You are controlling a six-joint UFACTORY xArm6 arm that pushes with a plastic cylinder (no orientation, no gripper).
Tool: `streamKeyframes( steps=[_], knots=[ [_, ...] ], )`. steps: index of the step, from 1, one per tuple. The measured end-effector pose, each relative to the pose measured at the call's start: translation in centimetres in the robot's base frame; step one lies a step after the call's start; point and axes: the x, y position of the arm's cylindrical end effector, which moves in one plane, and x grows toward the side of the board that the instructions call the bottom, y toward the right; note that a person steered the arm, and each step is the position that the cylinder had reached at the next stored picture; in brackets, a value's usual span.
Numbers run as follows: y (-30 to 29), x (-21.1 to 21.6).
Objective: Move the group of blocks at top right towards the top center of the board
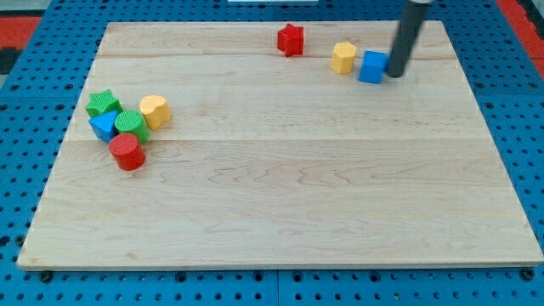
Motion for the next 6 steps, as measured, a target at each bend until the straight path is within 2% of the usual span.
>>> streamKeyframes(
  steps=[2, 4, 5, 6],
  knots=[
    [-8.5, -1.9],
    [-8.6, -1.4],
    [-3.5, -2.2],
    [-3.2, -5.8]
  ],
)
